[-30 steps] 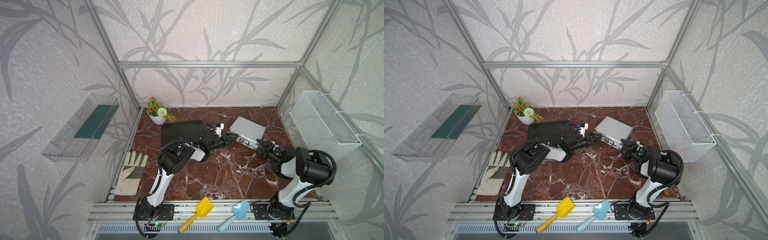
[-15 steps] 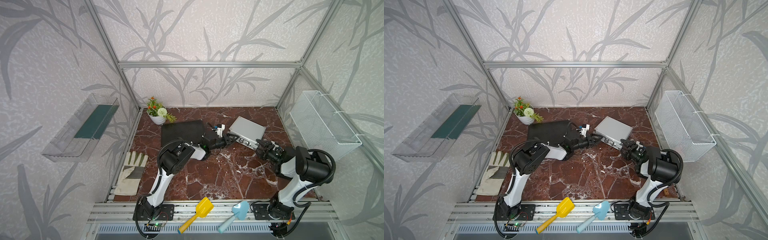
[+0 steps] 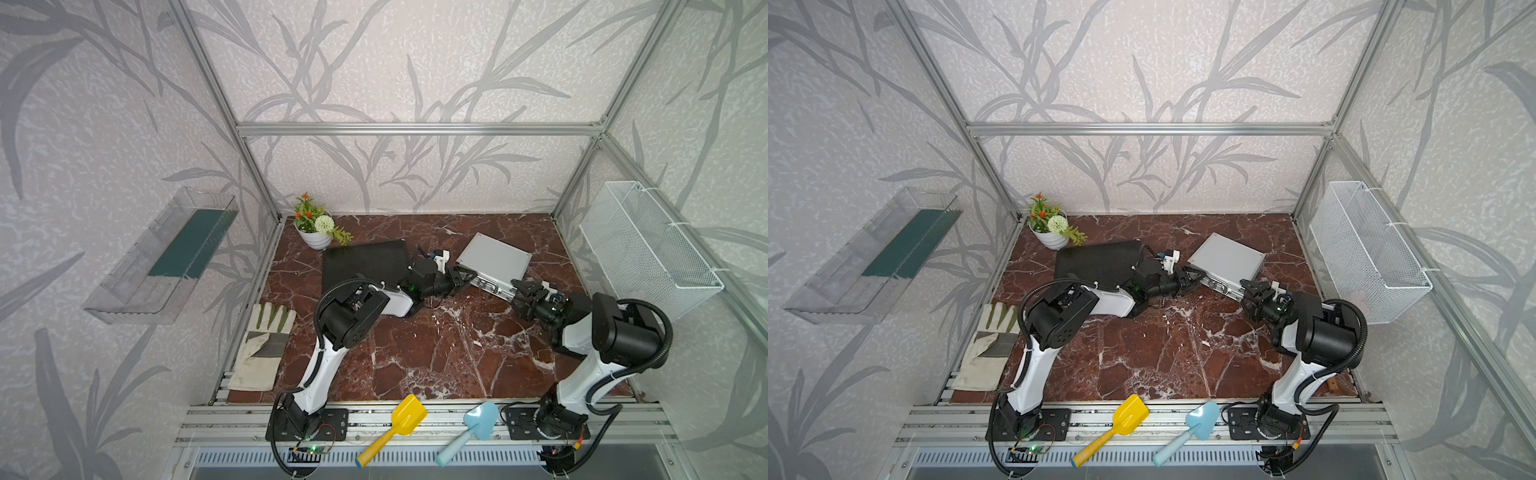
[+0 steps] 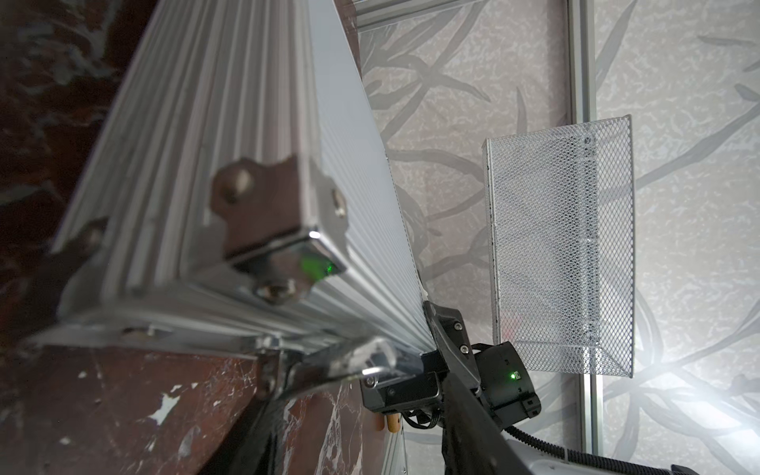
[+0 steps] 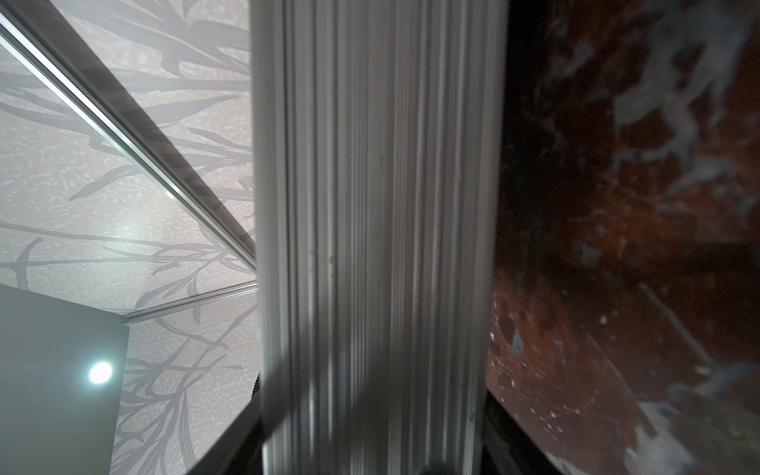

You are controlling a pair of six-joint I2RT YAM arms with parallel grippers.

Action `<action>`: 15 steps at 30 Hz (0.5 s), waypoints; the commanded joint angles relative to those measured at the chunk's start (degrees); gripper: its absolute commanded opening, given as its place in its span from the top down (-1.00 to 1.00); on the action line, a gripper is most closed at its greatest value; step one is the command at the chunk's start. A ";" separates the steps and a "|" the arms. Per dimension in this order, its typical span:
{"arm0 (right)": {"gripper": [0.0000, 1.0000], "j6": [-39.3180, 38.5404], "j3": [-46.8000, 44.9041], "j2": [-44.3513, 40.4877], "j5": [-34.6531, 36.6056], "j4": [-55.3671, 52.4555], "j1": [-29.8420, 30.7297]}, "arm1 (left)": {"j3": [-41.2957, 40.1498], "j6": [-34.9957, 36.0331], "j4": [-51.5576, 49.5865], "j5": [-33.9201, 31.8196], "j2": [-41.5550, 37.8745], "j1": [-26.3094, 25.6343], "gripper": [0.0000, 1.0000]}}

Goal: Open the poker set cases
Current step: Open the fastener on the poker set case.

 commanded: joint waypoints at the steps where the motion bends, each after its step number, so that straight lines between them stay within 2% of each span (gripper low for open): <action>1: 0.28 -5.98 1.82 -4.55 -3.99 -1.65 -0.05 | 3.45 -3.88 2.49 -1.03 0.81 0.17 0.04; 8: 0.28 -9.72 2.75 -7.58 -3.77 -8.43 -0.14 | 3.04 -8.22 3.38 -2.89 2.64 0.22 0.23; 15: 0.28 -10.51 2.84 -7.47 -3.29 -9.73 -0.23 | 2.61 -9.07 6.50 -2.20 2.32 0.09 0.57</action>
